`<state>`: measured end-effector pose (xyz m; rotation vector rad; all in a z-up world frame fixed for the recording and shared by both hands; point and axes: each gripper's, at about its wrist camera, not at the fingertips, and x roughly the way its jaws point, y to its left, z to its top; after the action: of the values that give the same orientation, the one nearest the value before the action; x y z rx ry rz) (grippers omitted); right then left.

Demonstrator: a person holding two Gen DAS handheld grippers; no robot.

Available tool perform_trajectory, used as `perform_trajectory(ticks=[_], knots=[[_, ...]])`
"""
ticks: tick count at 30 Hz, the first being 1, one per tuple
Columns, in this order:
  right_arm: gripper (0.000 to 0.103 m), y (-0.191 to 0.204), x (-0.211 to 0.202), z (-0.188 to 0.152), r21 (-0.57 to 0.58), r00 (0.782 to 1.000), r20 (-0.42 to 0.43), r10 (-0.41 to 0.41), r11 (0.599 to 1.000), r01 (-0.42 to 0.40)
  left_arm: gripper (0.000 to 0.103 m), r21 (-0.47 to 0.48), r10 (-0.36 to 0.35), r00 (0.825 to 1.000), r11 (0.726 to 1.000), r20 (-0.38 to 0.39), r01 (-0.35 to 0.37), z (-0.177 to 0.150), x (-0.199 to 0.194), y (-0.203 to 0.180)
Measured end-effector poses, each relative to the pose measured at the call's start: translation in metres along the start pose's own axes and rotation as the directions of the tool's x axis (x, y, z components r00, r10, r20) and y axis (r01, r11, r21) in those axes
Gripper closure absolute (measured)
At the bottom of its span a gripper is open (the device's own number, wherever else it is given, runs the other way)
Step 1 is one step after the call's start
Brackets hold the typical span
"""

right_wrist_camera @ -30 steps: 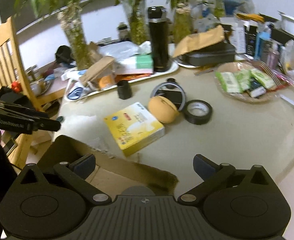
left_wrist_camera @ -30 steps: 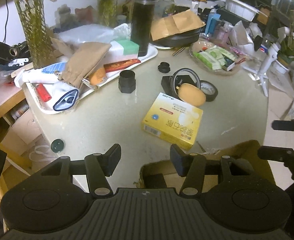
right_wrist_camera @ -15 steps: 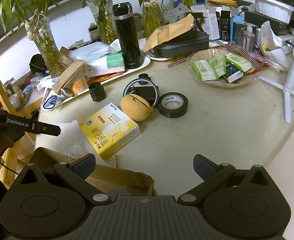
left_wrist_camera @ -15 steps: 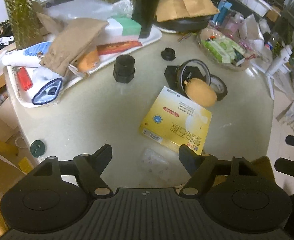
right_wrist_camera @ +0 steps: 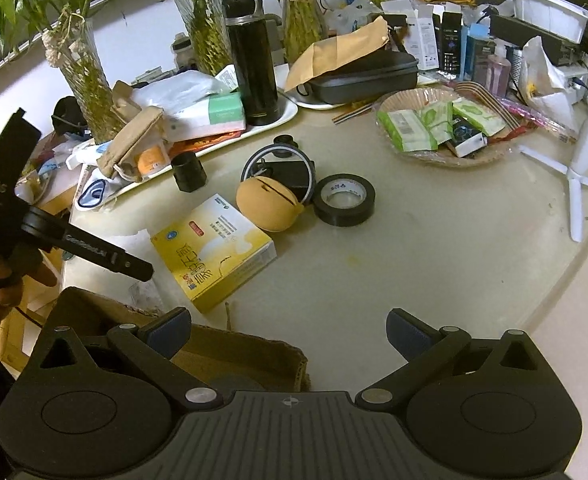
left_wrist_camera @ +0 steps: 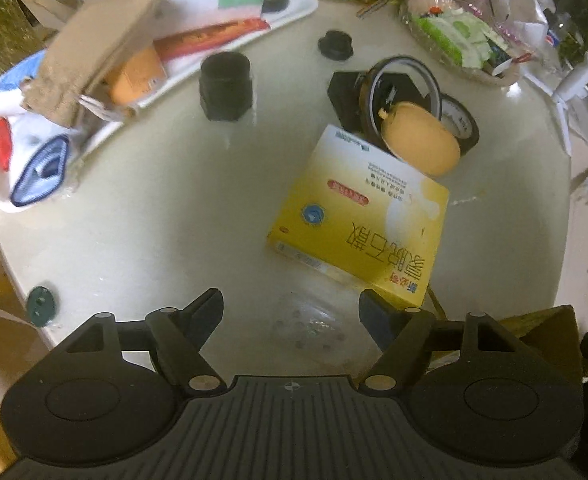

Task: Organize rigid objects
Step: 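Lower the left gripper onto the clear plastic blister pack and close it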

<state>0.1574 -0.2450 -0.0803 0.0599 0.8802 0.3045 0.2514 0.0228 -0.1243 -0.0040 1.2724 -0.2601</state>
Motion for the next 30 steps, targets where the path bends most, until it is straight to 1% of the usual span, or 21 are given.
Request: perform_trajectory(ticks=[2,6,10,13,14,18,19,22,25,27,30], knots=[[0.000,0.001,0.001,0.001,-0.002,1.000,-0.003,0.001,1.000,-0.001,0.029,0.011,-0.001,1.000,1.000,-0.013,0.001,0.002,0.003,-0.003],[0.000,0.001,0.002,0.001,-0.006,1.000,-0.007,0.000,1.000,0.000,0.028,0.082,-0.010,0.999,0.997,-0.046,0.014,0.006,0.011,-0.014],[0.000,0.001,0.003,0.002,-0.006,1.000,-0.006,-0.005,1.000,0.005,0.028,0.179,0.000,0.997,0.984,-0.072,0.013,0.011,0.017,-0.030],[0.000,0.001,0.002,0.002,-0.006,1.000,-0.005,-0.004,1.000,0.004,0.028,0.220,0.000,0.994,0.975,-0.112,0.025,0.017,0.025,-0.038],[0.000,0.001,0.002,0.002,-0.006,1.000,-0.004,-0.006,1.000,0.006,0.028,0.228,0.011,0.991,0.973,-0.135,0.020,0.020,0.029,-0.039],[0.000,0.000,0.003,0.002,0.000,1.000,-0.006,-0.015,1.000,0.015,0.028,0.252,0.071,0.980,0.968,-0.186,-0.023,0.026,0.042,-0.044],[0.000,0.000,0.003,0.002,0.003,1.000,-0.006,-0.016,1.000,0.016,0.027,0.267,0.084,0.975,0.963,-0.203,-0.028,0.027,0.045,-0.047],[0.000,-0.002,0.003,0.003,0.010,1.000,-0.004,-0.014,1.000,0.014,0.026,0.314,0.123,0.968,0.948,-0.218,-0.050,0.027,0.050,-0.056],[0.000,-0.002,0.003,0.003,0.010,1.000,-0.004,-0.017,1.000,0.017,0.022,0.323,0.134,0.967,0.944,-0.216,-0.058,0.025,0.053,-0.058],[0.000,-0.002,0.003,0.002,0.009,1.000,-0.001,-0.019,1.000,0.019,0.022,0.317,0.128,0.968,0.947,-0.218,-0.054,0.025,0.053,-0.057],[0.000,-0.002,0.003,0.003,0.012,1.000,0.000,-0.019,1.000,0.019,0.022,0.288,0.138,0.962,0.955,-0.235,-0.067,0.026,0.054,-0.048]])
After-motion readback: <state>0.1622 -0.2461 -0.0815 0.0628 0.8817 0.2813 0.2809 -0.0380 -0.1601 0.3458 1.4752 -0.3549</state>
